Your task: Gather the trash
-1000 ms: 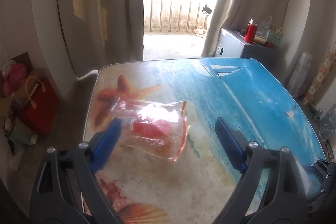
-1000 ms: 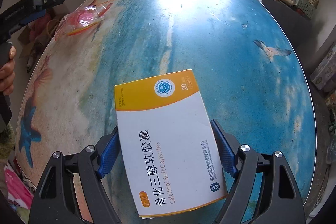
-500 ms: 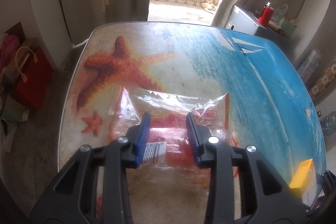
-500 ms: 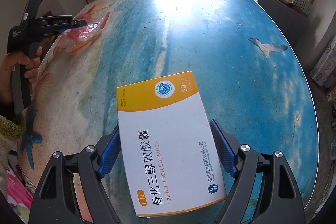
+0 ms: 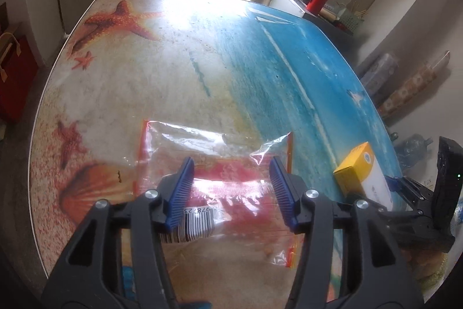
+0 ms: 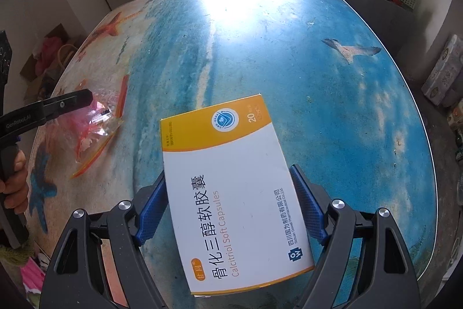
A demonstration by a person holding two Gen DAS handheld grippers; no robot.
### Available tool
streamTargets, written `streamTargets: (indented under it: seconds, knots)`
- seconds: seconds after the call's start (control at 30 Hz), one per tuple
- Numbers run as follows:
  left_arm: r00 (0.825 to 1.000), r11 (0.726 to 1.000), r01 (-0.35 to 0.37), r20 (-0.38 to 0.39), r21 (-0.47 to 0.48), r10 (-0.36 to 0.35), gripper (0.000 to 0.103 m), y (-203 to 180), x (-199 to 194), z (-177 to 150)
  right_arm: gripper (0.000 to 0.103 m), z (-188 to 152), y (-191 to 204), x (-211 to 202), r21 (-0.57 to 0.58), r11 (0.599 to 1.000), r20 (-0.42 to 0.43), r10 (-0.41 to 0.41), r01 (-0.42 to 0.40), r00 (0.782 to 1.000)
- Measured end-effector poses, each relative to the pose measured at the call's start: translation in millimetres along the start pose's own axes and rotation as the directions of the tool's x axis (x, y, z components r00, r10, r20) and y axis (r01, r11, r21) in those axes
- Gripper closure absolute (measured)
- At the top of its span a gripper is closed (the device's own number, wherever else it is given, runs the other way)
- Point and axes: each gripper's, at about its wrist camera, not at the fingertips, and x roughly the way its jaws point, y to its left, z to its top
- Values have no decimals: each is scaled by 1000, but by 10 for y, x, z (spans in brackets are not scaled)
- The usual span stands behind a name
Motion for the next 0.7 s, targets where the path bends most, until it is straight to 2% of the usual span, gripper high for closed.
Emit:
streamTargets:
  seconds: [0.07,0.1,0.2,0.3,0.4,0.47,0.5,0.7]
  knots:
    - [996,998,66,56,-12,-65,44,-4,-161,-33,25,-23,-32,-15,10,1000,6,6,-7,1000]
    - [994,997,72,84,1,-71,43,-21,-210,2,25,-33,-38,-18,15,1000,9,8,-8,1000]
    - [993,998,7,119,67,-15,43,-30,-246,173,25,-35,-24,-13,16,1000,13,-4,4,1000]
    - [998,985,-54,28,162,51,43,-29,6,372,24,-48,8,-5,5,1000,20,-22,22,1000]
    - [988,972,-111,-82,208,131,47,85,345,448,24,-57,15,-4,2,1000,27,-25,25,999]
    - [988,966,-116,-75,230,137,51,121,357,429,24,-56,-3,-8,9,1000,26,-19,19,999]
    - [985,967,-115,-102,229,141,51,126,372,423,24,-56,-14,-12,13,1000,27,-13,12,1000]
    - [983,980,-119,-118,158,138,51,256,160,224,24,-40,-45,-15,13,1000,29,-2,2,1000]
